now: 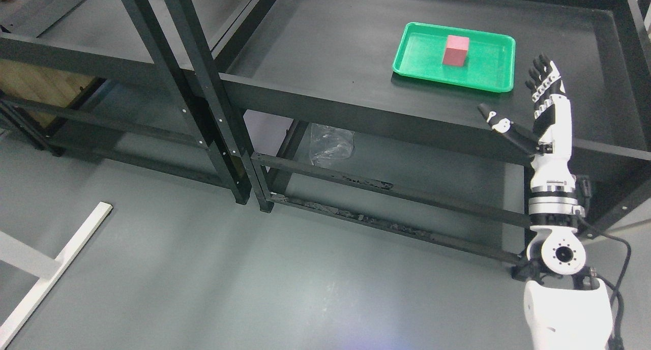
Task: Pick pink block from left shelf to tray
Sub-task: 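Approach the green tray, raising the right hand toward the pink cube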
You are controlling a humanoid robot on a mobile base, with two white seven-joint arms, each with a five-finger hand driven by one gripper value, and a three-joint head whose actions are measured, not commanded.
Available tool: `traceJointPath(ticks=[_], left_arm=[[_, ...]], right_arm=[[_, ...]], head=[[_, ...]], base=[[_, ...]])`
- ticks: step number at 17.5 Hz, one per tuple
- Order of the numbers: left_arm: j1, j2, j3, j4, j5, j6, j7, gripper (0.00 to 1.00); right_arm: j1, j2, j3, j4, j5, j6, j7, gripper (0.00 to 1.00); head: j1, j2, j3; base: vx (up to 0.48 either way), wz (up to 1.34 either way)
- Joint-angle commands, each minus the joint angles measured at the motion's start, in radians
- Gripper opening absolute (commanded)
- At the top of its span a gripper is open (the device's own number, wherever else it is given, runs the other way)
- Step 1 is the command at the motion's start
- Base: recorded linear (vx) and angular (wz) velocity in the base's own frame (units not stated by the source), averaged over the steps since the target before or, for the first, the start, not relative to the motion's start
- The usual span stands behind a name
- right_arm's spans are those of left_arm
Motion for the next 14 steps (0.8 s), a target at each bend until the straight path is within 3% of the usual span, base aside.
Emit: traceJointPath(ticks=[1, 5, 8, 14], left_arm=[[0.000, 0.017, 0.000, -0.017, 0.000, -0.002, 0.000, 1.00], [0.000, 0.017, 0.000, -0.017, 0.000, -0.002, 0.000, 1.00], [0.000, 0.017, 0.000, -0.017, 0.000, -0.002, 0.000, 1.00], [0.000, 0.017, 0.000, -0.017, 0.000, -0.002, 0.000, 1.00]], right_arm=[[-0.061, -0.017, 0.010, -0.003, 0.589, 0.111, -0.004, 0.99], [-0.060, -0.017, 0.022, -0.003, 0.473, 0.112, 0.001, 1.00], [-0.061, -0.017, 0.018, -0.006, 0.494, 0.047, 0.006, 1.00], [-0.072, -0.026, 0.024, -0.001, 0.883, 0.068, 0.012, 0.99]], head=[[0.0000, 0.000, 0.000], [0.0000, 0.000, 0.000], [0.0000, 0.000, 0.000], [0.0000, 0.000, 0.000]], base=[[0.223, 0.09], [0.206, 0.03], [0.221, 0.00], [0.200, -0.04]])
